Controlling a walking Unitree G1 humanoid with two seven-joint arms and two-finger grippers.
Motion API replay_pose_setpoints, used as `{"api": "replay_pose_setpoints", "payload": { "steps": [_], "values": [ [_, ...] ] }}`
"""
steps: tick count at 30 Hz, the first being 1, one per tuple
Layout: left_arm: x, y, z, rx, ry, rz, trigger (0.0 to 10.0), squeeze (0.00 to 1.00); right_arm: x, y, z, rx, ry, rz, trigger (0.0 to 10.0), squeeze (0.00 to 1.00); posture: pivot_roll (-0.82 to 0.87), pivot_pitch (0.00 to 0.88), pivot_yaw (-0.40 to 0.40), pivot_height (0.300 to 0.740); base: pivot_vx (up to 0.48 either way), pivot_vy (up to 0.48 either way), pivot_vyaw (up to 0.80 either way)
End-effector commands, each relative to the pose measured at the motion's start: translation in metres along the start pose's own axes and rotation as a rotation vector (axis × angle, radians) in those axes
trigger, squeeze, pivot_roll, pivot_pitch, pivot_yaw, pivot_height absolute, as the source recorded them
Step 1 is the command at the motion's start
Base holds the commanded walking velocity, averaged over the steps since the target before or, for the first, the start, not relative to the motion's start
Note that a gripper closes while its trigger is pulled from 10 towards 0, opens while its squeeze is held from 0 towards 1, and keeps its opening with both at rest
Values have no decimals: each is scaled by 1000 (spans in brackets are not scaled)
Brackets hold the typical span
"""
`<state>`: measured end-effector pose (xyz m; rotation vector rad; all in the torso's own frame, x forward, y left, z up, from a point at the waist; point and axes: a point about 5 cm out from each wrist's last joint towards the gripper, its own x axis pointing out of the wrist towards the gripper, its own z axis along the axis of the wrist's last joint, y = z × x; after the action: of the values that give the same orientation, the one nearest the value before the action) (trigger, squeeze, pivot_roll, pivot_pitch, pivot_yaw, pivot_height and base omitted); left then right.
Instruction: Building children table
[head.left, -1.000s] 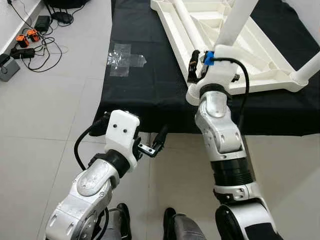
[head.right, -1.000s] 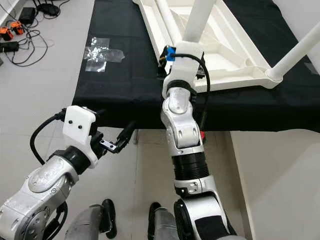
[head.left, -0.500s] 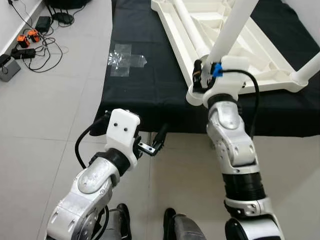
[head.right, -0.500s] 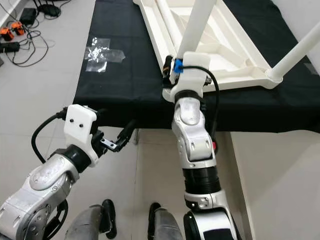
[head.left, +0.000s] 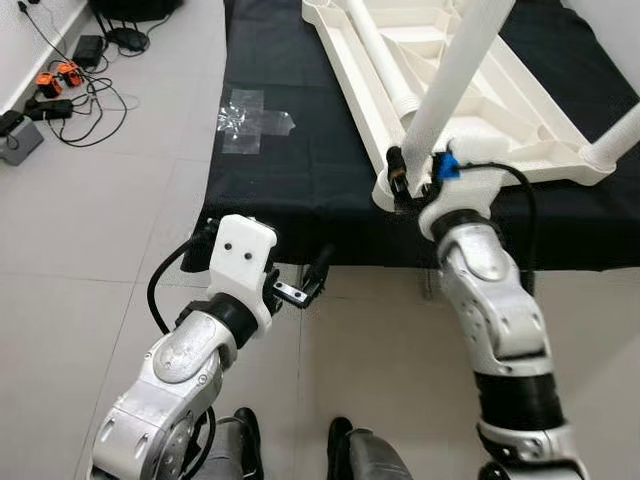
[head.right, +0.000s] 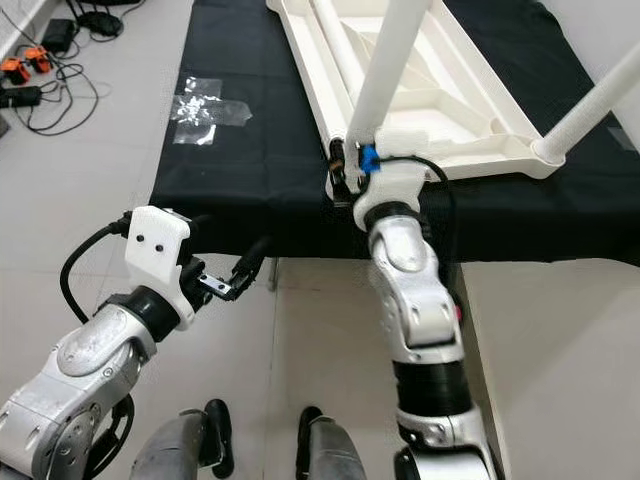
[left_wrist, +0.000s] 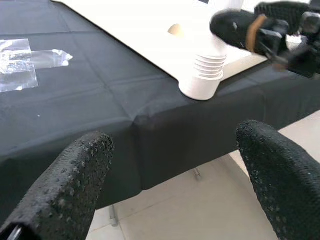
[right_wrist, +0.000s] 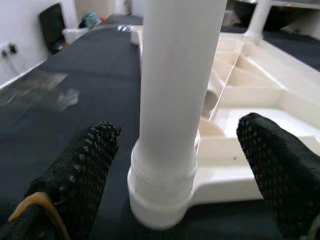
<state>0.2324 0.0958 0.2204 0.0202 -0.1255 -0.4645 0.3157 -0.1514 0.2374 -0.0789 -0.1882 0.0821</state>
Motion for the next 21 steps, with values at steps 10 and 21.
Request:
{"api": "replay_pose_setpoints", "payload": {
  "steps": [10, 21],
  "values": [
    [-4, 0, -8, -3, 16, 27, 10000, 0, -47, -24, -25, 39, 77, 100, 10000, 0, 26, 195, -77, 740, 0, 0, 0],
    [-25, -3, -31, -17, 87, 155, 10000, 0, -90, -12, -68, 25, 192, 113, 10000, 0, 44, 132, -73, 740, 0, 0, -55]
  ]
}}
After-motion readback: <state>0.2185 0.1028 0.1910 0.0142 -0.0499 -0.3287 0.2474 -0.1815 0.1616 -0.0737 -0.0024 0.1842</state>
